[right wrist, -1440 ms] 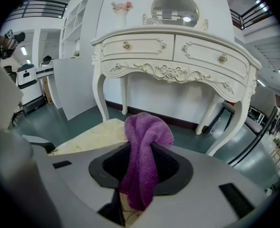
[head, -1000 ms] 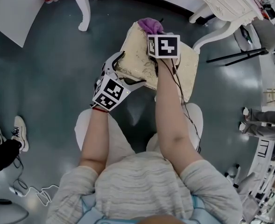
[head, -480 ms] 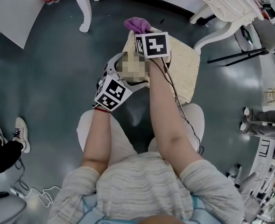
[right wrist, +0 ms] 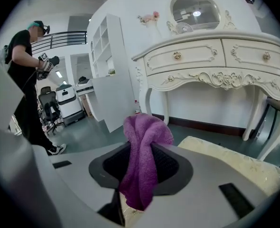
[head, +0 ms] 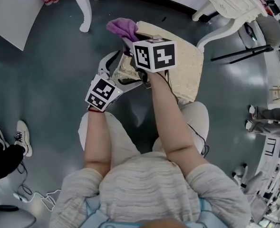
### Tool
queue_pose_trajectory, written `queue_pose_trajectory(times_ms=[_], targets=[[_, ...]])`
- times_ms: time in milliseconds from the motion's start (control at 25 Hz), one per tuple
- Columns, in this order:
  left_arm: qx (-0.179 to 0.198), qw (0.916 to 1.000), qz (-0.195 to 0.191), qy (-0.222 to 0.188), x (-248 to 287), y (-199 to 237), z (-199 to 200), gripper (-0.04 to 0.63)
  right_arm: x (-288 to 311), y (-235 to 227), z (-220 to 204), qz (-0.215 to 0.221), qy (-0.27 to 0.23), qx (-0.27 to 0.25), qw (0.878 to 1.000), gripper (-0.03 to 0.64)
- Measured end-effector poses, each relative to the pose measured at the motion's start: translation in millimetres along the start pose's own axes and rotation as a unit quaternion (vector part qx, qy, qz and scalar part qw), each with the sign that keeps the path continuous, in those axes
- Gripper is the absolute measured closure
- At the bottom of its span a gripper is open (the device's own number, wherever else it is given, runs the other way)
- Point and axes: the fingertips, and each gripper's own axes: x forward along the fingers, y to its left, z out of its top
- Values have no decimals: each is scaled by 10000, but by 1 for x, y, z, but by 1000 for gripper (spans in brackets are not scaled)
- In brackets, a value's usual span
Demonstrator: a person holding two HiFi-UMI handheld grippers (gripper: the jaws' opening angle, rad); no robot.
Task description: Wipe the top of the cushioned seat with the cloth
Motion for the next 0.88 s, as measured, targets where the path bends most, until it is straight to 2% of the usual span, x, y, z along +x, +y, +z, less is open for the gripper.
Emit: queue_pose_trajectory(times_ms=[240,560,880], targets=[[124,9987,-55,495,3,-3,-18,9,-3,-2,-16,-196,184,-323,9991,503],[155,9982,-75,568,10,-5,-20,9,-2,-15,-37,-604,614,-883,9924,503],[172,9980,-65,605,14,-9,-18,11,-19,-37,-43,-849,620,-863,9907,503]])
